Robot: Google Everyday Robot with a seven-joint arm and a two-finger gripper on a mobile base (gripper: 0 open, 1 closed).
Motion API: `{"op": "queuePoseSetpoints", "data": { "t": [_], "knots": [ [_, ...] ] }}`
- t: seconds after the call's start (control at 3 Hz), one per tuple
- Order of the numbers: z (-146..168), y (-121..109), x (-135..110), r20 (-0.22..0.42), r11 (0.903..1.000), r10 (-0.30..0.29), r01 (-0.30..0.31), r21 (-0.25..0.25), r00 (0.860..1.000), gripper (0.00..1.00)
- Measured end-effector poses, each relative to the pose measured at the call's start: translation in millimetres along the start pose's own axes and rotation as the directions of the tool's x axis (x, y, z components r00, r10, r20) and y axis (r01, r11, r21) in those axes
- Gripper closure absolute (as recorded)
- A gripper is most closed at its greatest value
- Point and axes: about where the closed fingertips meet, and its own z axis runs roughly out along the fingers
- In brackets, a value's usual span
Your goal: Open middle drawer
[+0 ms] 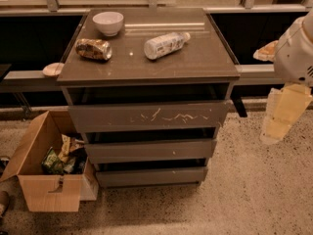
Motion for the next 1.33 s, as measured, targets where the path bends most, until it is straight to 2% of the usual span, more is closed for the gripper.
{"op": "queuePoseSetpoints", "data": {
  "t": [0.33,0.67,1.0,1.33],
  "knots": [
    [63,11,2,0.061,0.9938,-0.098,0.101,-0.046,0.993,0.00],
    [113,27,4,0.091,0.9840,-0.149,0.157,-0.085,0.985,0.00],
    [169,53,4,0.142,0.9717,-0.158,0.179,-0.154,0.977,0.00],
    [176,58,4,0.135,0.9692,-0.168,0.188,-0.159,0.977,0.00]
  ]
}}
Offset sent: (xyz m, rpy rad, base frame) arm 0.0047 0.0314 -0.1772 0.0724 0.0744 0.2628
